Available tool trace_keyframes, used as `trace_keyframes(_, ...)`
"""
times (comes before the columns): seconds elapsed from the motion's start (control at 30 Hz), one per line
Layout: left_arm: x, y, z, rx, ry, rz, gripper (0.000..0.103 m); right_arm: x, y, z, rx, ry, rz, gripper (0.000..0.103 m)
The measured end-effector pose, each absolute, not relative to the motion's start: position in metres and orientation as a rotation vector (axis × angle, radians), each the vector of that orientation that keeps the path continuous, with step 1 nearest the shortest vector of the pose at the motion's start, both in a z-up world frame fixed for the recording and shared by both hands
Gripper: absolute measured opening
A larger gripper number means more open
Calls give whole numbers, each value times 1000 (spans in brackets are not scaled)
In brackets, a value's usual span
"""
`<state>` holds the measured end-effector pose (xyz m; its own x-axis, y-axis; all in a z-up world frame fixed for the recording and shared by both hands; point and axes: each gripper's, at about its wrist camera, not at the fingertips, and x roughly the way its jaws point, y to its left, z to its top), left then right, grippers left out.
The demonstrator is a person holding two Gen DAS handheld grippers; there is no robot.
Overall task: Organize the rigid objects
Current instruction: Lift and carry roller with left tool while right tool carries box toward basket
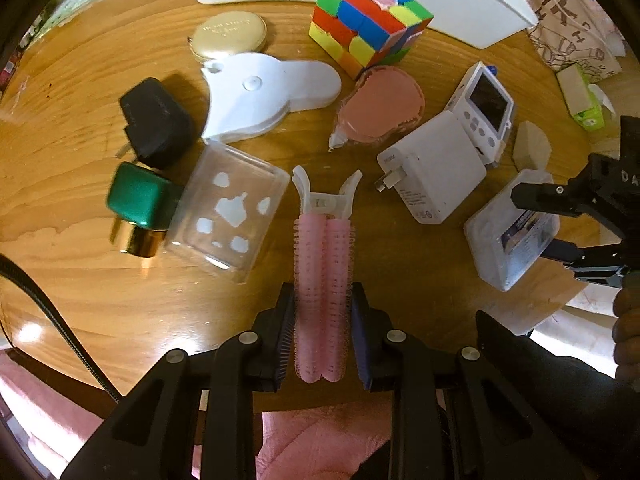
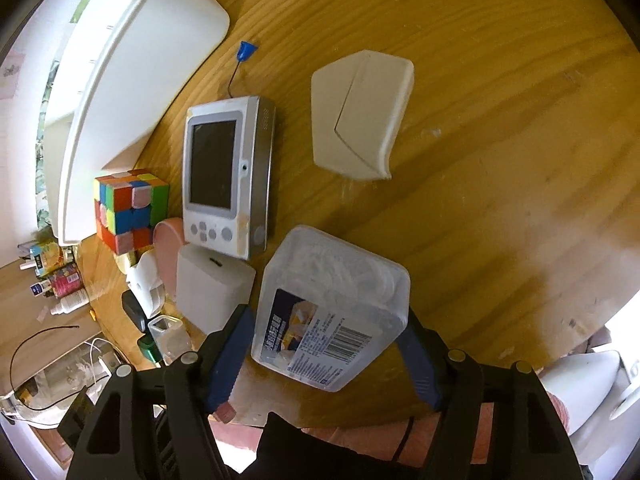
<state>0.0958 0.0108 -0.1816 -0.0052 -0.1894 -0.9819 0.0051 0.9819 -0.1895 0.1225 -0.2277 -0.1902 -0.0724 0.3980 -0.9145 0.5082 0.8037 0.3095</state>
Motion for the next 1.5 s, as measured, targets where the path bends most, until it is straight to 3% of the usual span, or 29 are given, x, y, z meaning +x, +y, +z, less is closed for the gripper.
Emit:
trace_keyframes(0.53, 77, 57, -106, -49, 1414, -284, 28, 78, -192, -150, 764, 1445, -151, 69)
trace_keyframes(1.5, 134, 98, 45, -22, 862, -406, 28, 86, -146, -19, 553, 869, -20, 68)
